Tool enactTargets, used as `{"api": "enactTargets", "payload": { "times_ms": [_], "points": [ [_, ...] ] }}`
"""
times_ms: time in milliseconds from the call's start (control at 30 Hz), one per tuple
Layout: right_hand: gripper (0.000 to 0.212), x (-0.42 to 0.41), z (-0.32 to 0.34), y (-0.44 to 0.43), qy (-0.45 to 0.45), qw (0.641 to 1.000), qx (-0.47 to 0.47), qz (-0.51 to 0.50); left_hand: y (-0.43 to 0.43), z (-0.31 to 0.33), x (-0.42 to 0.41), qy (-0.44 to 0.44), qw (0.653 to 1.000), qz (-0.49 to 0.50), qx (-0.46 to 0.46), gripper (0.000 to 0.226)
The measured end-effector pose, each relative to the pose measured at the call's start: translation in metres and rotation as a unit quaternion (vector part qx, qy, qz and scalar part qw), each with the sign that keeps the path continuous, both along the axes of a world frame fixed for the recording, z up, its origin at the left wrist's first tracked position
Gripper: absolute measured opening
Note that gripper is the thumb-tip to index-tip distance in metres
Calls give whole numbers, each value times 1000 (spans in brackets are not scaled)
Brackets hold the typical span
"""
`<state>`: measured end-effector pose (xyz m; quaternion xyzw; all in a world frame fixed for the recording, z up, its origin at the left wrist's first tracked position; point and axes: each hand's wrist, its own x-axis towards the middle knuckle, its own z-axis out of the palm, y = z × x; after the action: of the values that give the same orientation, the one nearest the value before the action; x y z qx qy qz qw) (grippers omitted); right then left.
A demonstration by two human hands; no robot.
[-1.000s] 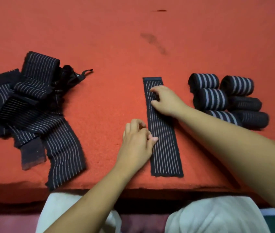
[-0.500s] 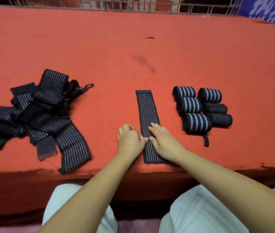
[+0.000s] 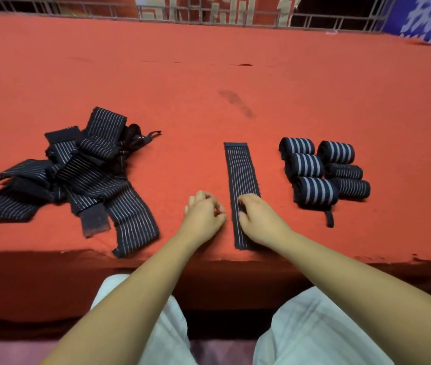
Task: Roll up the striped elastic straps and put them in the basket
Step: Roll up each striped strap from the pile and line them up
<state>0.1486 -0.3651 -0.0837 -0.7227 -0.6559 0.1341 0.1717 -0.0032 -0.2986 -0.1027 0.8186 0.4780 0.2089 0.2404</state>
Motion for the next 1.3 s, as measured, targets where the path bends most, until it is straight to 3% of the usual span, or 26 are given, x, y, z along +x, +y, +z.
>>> {"api": "enactTargets", "payload": {
  "times_ms": [133, 233, 333, 500, 600, 733, 833, 933, 967, 1100, 1200, 1300],
  "points": [
    [49, -35, 25, 22, 18, 999, -1, 41, 32, 32, -68, -44, 999, -7, 31, 14],
    [55, -79, 28, 40, 26, 995, -20, 92, 52, 43, -122, 7, 997, 44, 66, 4],
    [41, -122, 25, 53, 21, 993, -11, 113, 61, 34, -158, 56, 994, 54, 75, 7],
    [58, -159, 16, 53, 37, 988, -91, 115, 63, 10, -190, 65, 993, 76, 56, 17],
    [41, -157, 11, 53, 162, 976, -103, 102, 60, 5, -191, 47, 995, 70, 58, 19],
    [16, -137, 17, 48, 400, 909, -81, 89, 62, 11, -185, -26, 996, 61, 67, 25],
    [12, -125, 19, 43, 450, 880, -84, 130, 62, 20, -175, -98, 992, 78, 16, 29],
    [22, -110, 29, 46, 596, 799, -69, 40, 64, 21, -170, -130, 988, 81, 0, 26],
    [23, -101, 33, 47, 608, 791, -66, 14, 65, 20, -168, -127, 988, 83, -1, 26],
    [19, -69, 39, 41, 539, 836, -95, 34, 69, 21, -154, -88, 995, 55, 8, 25],
    [19, -51, 48, 39, 546, 832, -90, 49, 75, 22, -147, -41, 997, 32, 63, 39],
    [22, -34, 56, 38, 585, 809, -49, 20, 74, 16, -145, -39, 998, 19, 52, 59]
  ]
}}
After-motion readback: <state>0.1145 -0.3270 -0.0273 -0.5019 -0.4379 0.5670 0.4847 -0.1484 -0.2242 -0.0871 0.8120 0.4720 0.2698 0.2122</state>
